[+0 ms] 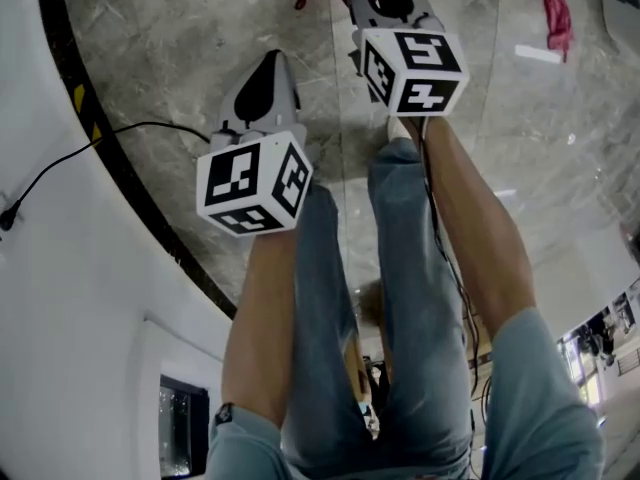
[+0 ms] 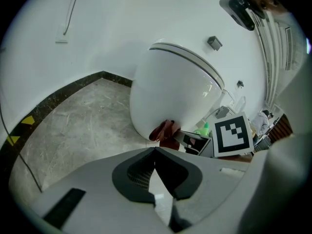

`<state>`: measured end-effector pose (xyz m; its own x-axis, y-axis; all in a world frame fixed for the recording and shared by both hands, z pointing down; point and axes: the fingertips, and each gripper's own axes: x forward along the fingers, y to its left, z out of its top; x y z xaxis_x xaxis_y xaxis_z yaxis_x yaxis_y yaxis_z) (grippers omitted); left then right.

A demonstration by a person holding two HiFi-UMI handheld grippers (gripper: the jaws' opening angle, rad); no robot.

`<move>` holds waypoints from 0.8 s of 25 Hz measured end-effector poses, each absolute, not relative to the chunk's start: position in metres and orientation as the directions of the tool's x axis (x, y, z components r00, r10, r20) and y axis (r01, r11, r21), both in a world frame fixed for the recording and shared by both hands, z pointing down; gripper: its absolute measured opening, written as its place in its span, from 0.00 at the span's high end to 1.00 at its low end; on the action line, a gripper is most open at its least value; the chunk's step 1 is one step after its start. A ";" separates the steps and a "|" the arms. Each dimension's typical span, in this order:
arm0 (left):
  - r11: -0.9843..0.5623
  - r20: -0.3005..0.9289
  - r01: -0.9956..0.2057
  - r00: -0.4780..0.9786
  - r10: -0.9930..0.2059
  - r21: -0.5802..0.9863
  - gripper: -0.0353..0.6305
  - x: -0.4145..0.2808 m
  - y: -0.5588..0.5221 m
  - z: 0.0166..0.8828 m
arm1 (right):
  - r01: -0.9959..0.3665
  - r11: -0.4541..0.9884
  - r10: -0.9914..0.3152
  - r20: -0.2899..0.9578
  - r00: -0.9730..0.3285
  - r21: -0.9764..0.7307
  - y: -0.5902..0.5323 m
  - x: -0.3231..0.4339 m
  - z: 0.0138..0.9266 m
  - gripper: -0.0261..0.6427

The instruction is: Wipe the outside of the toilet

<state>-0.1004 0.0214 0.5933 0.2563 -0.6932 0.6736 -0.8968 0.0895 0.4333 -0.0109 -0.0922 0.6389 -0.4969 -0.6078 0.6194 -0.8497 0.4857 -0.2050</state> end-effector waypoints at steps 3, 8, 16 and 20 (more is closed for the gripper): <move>0.074 0.664 -0.892 0.274 -0.696 0.445 0.96 -0.083 0.012 0.589 | -0.845 0.497 -0.602 0.624 -0.498 -0.196 -0.093 0.005 0.634 0.89; 0.052 0.660 -0.886 0.303 -0.688 0.461 0.96 -0.048 0.002 0.588 | -0.841 0.513 -0.598 0.629 -0.496 -0.175 -0.099 0.032 0.625 0.89; 0.038 0.651 -0.876 0.327 -0.685 0.481 0.96 -0.006 -0.017 0.585 | -0.857 0.496 -0.619 0.637 -0.460 -0.138 -0.124 0.082 0.618 0.89; 0.053 0.648 -0.876 0.312 -0.694 0.479 0.96 0.004 -0.029 0.578 | -0.862 0.495 -0.624 0.647 -0.438 -0.107 -0.142 0.107 0.613 0.89</move>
